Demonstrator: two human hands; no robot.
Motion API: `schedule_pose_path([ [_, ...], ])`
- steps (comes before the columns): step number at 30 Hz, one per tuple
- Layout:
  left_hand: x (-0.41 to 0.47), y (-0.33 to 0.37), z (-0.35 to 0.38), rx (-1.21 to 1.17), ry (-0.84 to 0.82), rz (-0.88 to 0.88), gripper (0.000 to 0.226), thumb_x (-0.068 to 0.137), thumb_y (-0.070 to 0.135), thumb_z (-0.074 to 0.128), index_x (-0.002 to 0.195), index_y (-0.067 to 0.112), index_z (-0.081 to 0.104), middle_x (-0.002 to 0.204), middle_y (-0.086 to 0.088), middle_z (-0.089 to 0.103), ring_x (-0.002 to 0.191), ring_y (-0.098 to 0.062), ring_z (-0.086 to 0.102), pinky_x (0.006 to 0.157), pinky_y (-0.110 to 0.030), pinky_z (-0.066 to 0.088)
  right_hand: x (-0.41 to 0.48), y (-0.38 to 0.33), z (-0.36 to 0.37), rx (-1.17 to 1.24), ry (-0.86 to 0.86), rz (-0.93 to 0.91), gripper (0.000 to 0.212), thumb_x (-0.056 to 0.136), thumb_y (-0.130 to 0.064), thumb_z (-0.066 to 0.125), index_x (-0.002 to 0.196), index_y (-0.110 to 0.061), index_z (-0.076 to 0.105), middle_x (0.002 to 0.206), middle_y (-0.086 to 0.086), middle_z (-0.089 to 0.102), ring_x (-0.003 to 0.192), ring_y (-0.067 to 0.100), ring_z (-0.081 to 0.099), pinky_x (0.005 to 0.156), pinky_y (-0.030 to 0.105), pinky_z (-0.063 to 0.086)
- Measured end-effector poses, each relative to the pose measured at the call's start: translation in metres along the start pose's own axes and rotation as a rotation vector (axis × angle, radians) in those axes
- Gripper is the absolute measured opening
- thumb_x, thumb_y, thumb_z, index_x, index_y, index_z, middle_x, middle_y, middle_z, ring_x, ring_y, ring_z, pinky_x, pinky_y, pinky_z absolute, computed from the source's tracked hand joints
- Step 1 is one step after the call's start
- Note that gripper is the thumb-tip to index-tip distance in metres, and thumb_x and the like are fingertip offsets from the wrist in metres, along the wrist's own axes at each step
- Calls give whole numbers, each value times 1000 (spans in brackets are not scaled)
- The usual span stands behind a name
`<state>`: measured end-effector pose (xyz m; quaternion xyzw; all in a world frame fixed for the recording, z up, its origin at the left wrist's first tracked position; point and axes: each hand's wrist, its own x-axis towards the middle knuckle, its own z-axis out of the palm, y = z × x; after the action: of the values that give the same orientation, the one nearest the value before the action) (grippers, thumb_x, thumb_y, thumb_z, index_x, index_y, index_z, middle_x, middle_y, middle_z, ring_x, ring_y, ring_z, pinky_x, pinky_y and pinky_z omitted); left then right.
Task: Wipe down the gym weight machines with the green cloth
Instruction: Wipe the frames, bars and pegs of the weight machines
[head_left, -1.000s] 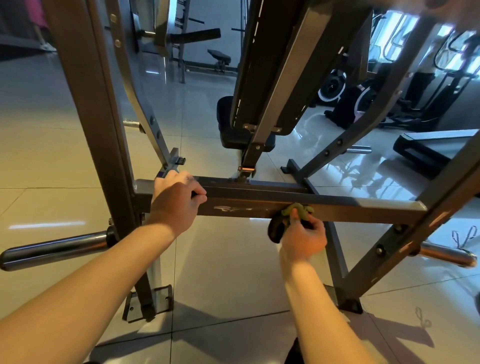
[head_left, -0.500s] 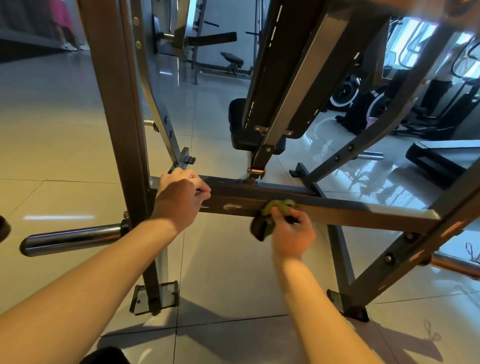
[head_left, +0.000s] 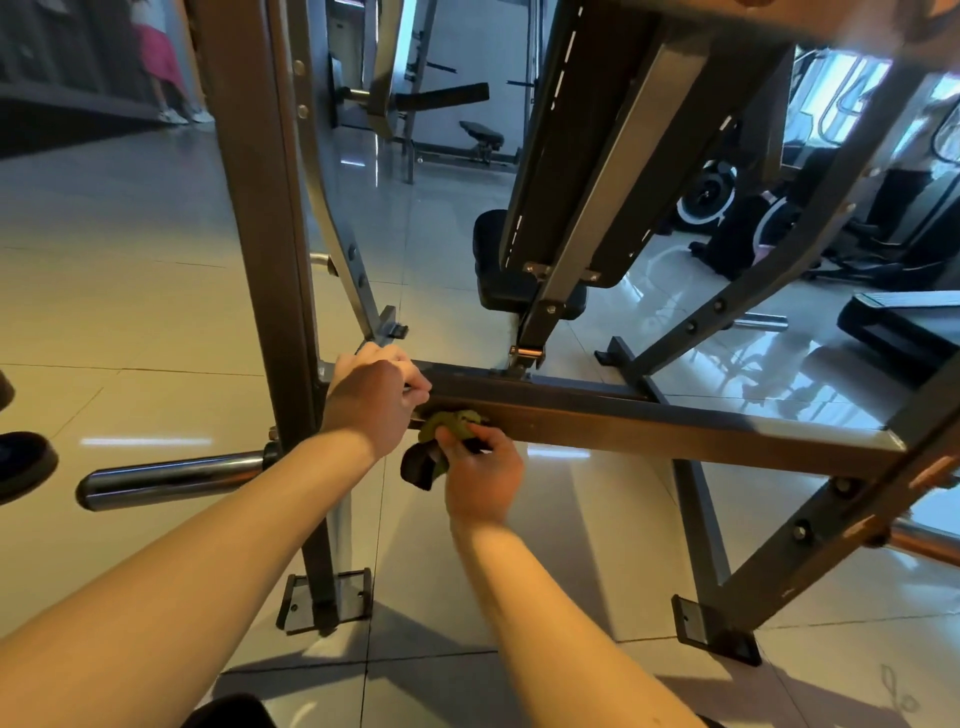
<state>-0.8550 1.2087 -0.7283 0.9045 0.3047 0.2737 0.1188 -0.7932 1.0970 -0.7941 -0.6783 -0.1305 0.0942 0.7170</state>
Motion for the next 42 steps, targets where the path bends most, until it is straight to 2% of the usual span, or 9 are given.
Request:
schedule_pose_path([
  [7,-26,2,-5,-57,-99,-138,29,101,44,57,127,36,66,131,7,54,125,-18,46,106,-38,40,3,-27,-41,-112,-294,83,19,101,-30,62,115,-23,72,102,-7,73,95,10,66,84,23,52],
  [13,-78,19,-4,-872,-198,-523,50,88,61,66,127,30,65,120,9,68,110,-11,62,96,-33,50,1,-42,-40,-126,-436,31,18,99,-21,64,111,-32,74,102,-13,74,93,6,68,75,17,52],
  [19,-85,14,-7,-1105,-22,-624,35,87,27,79,121,23,68,115,-3,73,105,-20,72,91,-42,61,1,-50,-38,-306,-594,-141,34,95,-5,67,120,-28,73,115,-13,69,105,5,63,79,9,52],
  [22,-80,5,-3,-997,145,-633,29,88,21,79,112,26,66,110,-1,71,102,-18,69,89,-39,60,9,-55,-45,-323,-632,-243,34,95,-6,67,114,-35,71,121,-11,66,113,8,62,85,12,53],
  [24,-72,-2,2,-756,286,-634,26,88,23,79,105,30,61,109,2,65,100,-18,65,86,-35,57,22,-57,-53,-433,-482,-380,31,96,-11,67,118,-33,69,127,-10,61,121,11,55,102,25,48],
  [27,-63,-4,15,-549,476,-609,27,88,16,75,103,21,54,104,2,55,93,-16,60,70,-20,50,47,-50,-71,-565,-225,-647,27,95,-10,67,120,-18,73,128,-2,62,125,20,46,103,24,37],
  [33,-60,-4,46,-361,460,-491,24,99,9,59,121,17,56,126,-2,49,109,-11,52,98,-29,47,75,-10,-96,-754,-220,-801,33,93,-16,71,126,-14,71,136,5,60,126,28,44,103,43,42],
  [37,-61,24,72,-407,507,-397,24,102,25,60,116,7,56,119,-8,49,100,2,44,89,3,28,83,-6,-102,-771,-214,-845,37,92,-12,71,129,-16,71,139,5,60,129,31,44,103,45,41],
  [42,-67,59,102,-494,512,-256,10,102,19,60,111,20,59,124,1,45,108,3,49,92,-8,41,89,-3,-102,-761,-223,-847,37,91,-9,71,127,-17,72,137,4,62,124,31,45,100,45,43],
])
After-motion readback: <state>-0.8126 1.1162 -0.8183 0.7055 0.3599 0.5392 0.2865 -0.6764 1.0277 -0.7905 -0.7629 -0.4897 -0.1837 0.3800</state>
